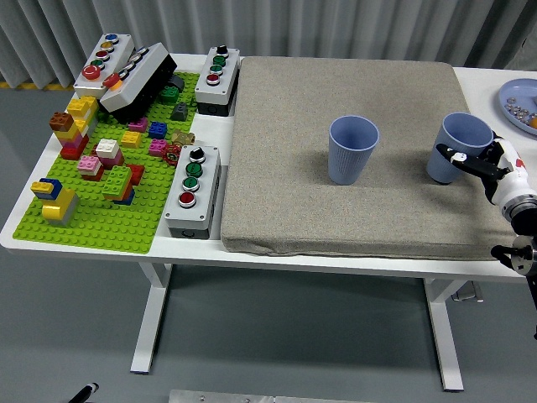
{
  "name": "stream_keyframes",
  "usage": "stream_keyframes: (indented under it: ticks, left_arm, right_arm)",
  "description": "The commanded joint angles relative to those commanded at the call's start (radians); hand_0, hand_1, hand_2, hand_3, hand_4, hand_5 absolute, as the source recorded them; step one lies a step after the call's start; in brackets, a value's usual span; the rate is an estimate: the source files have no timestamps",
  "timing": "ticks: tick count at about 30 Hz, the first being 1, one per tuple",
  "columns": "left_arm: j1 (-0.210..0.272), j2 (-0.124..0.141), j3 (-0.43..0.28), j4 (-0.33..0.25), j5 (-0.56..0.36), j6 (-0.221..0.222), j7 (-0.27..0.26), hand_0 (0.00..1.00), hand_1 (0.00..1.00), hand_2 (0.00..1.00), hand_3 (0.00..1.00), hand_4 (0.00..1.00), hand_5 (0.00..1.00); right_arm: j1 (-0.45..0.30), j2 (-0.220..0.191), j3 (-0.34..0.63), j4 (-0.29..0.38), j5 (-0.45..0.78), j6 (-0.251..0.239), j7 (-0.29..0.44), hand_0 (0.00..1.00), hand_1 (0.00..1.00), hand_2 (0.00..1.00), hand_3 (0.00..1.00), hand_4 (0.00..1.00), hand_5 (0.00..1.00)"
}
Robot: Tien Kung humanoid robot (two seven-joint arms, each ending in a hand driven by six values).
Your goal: Pick cup pour cup place
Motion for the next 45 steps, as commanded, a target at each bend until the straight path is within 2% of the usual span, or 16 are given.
stream_keyframes:
  ticks: [8,12,16,26,34,45]
  left_arm:
    - [0.000,0.000,-0.004,0.000,0.001,0.000,0.001,0.835,0.811,0.882,0.790,0.623,0.998]
    - [0.001,0.001,-0.004,0.000,0.000,-0.001,0.002,0.835,0.811,0.883,0.790,0.623,0.998]
    - [0.003,0.003,-0.001,0.000,0.000,-0.001,0.003,0.835,0.810,0.883,0.791,0.623,0.998]
    - [0.005,0.005,0.002,0.000,-0.004,-0.001,0.002,0.835,0.810,0.882,0.791,0.623,0.998]
    - [0.008,0.005,0.003,0.000,-0.005,-0.001,0.001,0.836,0.810,0.883,0.791,0.623,0.998]
    - [0.004,0.006,0.001,0.000,-0.005,0.000,0.000,0.835,0.810,0.882,0.791,0.623,0.998]
  right_arm:
    - [0.000,-0.013,-0.007,0.063,-0.046,-0.014,-0.014,0.762,0.645,0.543,0.692,0.845,0.238]
    - [0.011,-0.031,-0.041,0.137,-0.117,-0.039,-0.028,0.762,0.647,0.543,0.693,0.843,0.240]
    - [0.033,-0.044,-0.084,0.180,-0.197,-0.065,-0.053,0.763,0.649,0.543,0.695,0.841,0.237]
    - [0.062,-0.036,-0.160,0.227,-0.393,-0.109,-0.113,0.766,0.654,0.548,0.695,0.842,0.244]
    - [0.081,-0.020,-0.207,0.249,-0.505,-0.108,-0.140,0.781,0.666,0.557,0.707,0.833,0.234]
    - [0.097,-0.015,-0.217,0.260,-0.602,-0.123,-0.160,0.785,0.668,0.559,0.708,0.811,0.219]
